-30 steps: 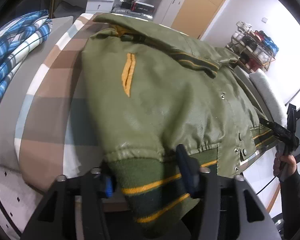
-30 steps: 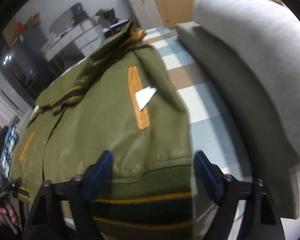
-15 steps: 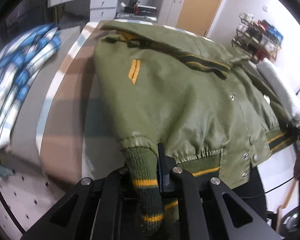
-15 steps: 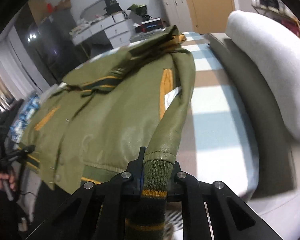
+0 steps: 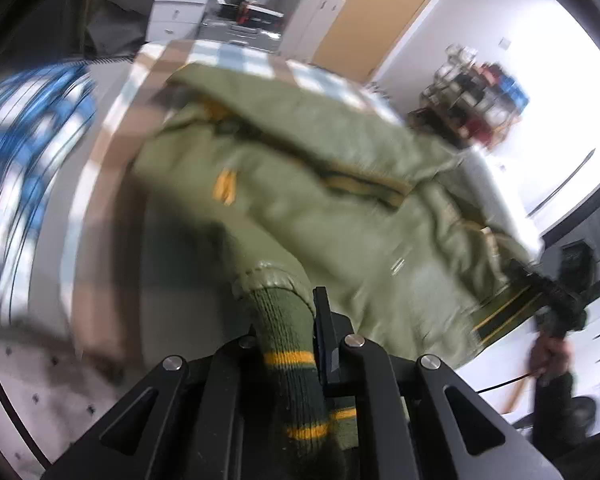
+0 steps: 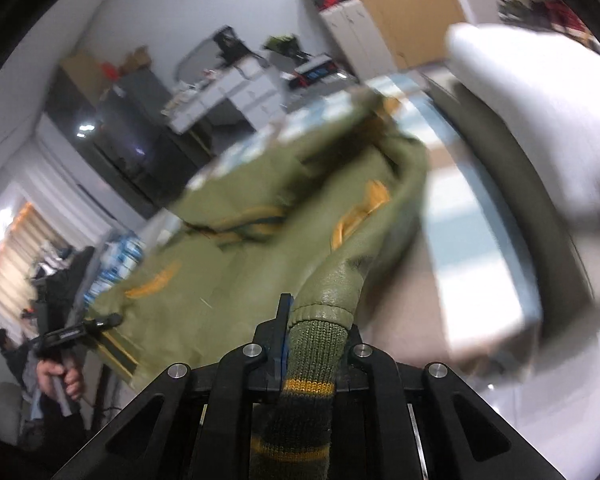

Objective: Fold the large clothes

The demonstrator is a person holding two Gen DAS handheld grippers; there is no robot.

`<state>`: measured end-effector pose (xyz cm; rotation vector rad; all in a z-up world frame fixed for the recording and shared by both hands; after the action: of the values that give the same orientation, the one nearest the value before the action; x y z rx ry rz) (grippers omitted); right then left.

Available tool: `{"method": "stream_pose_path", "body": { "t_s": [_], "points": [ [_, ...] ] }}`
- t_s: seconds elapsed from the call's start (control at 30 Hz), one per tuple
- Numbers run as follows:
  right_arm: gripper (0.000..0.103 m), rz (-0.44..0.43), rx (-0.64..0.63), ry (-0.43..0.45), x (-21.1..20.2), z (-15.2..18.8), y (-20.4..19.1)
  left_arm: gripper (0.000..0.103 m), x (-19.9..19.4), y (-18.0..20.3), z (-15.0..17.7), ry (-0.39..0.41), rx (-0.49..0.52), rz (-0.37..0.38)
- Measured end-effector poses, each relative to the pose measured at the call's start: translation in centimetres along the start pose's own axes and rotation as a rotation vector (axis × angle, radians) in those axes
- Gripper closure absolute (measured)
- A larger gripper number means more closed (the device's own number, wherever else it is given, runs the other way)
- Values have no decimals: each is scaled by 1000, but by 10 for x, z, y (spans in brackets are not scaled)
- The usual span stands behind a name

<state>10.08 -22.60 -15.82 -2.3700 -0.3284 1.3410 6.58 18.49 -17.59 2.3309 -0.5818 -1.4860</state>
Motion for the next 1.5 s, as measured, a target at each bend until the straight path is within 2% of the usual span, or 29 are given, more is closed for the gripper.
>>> {"method": "stream_pose_path", "body": {
  "t_s": [0.1, 0.17, 0.2, 0.3, 0.33, 0.37, 0.4, 0.43, 0.5, 0.57, 0.63, 0.67, 0.7, 0.73, 0.77, 0.8, 0.87, 0.93, 1.0, 1.13, 1.23, 1.3, 1.4, 1.43, 1.47, 1.5],
  "points": [
    [91, -49, 9, 31, -5, -54, -19, 96, -1, 3, -58, -43, -9, 62],
    [90, -82, 41, 69, -8, -91, -25, 93, 4, -2, -93, -64, -55, 71],
    [90, -72, 50, 75, -2, -116, -25, 93, 11, -8, -111, -100, -88, 83],
    [87, -13, 147, -22, 34, -160, -3, 91, 37, -34, -144, -199, -201, 83],
    [87, -6, 209, -51, 49, -170, 8, 86, 46, -43, -152, -218, -220, 68],
    [86, 4, 253, -89, 63, -178, 21, 67, 49, -52, -155, -215, -237, 33],
    [85, 21, 281, -122, 74, -182, 33, 52, 49, -62, -158, -195, -254, -15],
    [85, 32, 310, -145, 83, -186, 43, 30, 47, -68, -158, -174, -261, -49],
    [84, 28, 369, -204, 104, -192, 68, 27, 36, -83, -161, -81, -276, -81],
    [82, 17, 406, -227, 111, -192, 83, 27, 31, -91, -159, -67, -273, -77],
    [76, 3, 385, -238, 112, -191, 87, 27, 27, -99, -152, -46, -265, -97],
    [65, -13, 382, -234, 107, -191, 87, 27, 25, -104, -150, -30, -253, -109],
    [47, -47, 384, -215, 99, -192, 88, 27, 24, -107, -151, -18, -247, -121],
    [38, -64, 386, -197, 90, -192, 89, 27, 25, -111, -149, -14, -235, -141],
    [24, -69, 393, -146, 76, -196, 92, 27, 29, -111, -147, -25, -213, -144],
    [19, -49, 387, -92, 63, -199, 96, 27, 35, -107, -149, -39, -189, -138],
    [16, -9, 325, -43, 45, -206, 96, 27, 35, -103, -153, -42, -150, -134],
    [14, -14, 237, -9, 34, -208, 87, 27, 45, -88, -157, -41, -52, -144],
    [9, 14, 140, -13, 35, -208, 77, 27, 51, -76, -163, -36, 68, -180],
    [9, 120, -122, -71, 63, -204, 57, 27, 86, -64, -174, -99, 249, -206],
    [9, 174, -321, -141, 99, -198, 39, 27, 106, -67, -177, -159, 283, -174],
    [9, 209, -402, -182, 119, -198, 35, 27, 115, -69, -178, -190, 292, -174],
    [11, 261, -495, -240, 147, -203, 33, 27, 116, -64, -183, -170, 342, -171],
    [11, 255, -518, -255, 155, -205, 32, 27, 113, -62, -186, -148, 356, -160],
    [15, 252, -529, -259, 156, -205, 31, 27, 113, -59, -187, -134, 362, -153],
    [23, 246, -537, -259, 159, -208, 29, 27, 113, -56, -189, -128, 372, -152]
  ]
}}
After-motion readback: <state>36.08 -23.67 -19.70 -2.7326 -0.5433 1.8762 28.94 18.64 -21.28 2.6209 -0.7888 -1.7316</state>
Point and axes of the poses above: each gripper's, at about its wrist camera, not at the fingertips, and x roughly the way its jaws point, y to its right, z to its underside, the point moved 7 cm from there along x, roughly the way its jaws point, and after that the axes turned 7 degrees about -y, right-handed, at the moved point
